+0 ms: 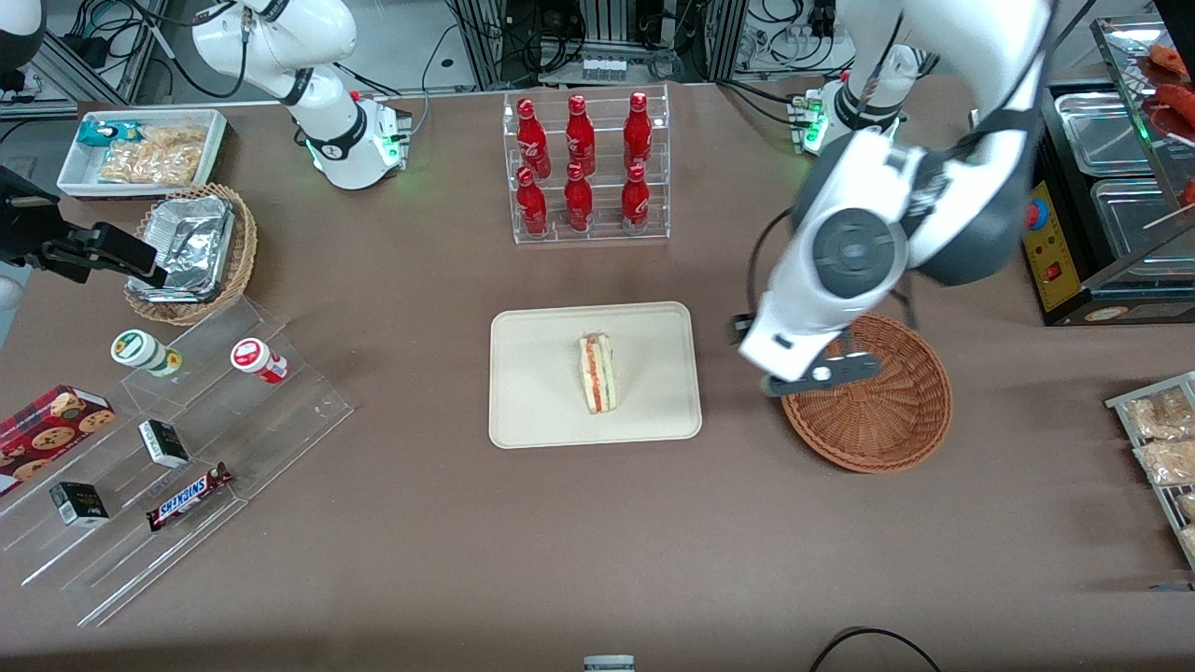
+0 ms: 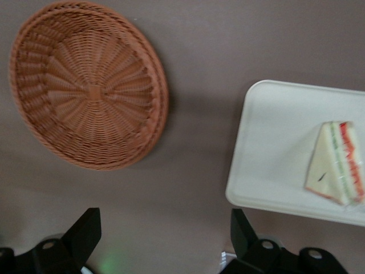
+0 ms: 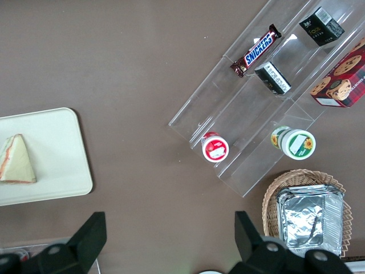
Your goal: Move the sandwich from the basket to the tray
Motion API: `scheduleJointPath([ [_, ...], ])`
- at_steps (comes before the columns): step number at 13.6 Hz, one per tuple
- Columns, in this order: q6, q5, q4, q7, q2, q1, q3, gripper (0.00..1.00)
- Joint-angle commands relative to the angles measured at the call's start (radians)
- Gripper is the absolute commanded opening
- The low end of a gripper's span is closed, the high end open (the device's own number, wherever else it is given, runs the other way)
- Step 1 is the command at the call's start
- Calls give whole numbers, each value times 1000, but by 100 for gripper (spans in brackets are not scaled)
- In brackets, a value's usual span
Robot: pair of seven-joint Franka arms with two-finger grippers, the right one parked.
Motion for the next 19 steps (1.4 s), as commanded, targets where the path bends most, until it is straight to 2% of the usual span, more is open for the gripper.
scheduleJointPath([
  [1, -41, -7, -128, 146, -133, 82, -10, 100],
  [5, -161, -6, -125, 332, -224, 187, -9, 100],
  [12, -216, -3, -125, 570, -362, 377, -26, 100],
  [15, -204, 10, -114, 570, -413, 386, -24, 100],
  [19, -123, 11, -122, 564, -404, 385, -23, 100],
])
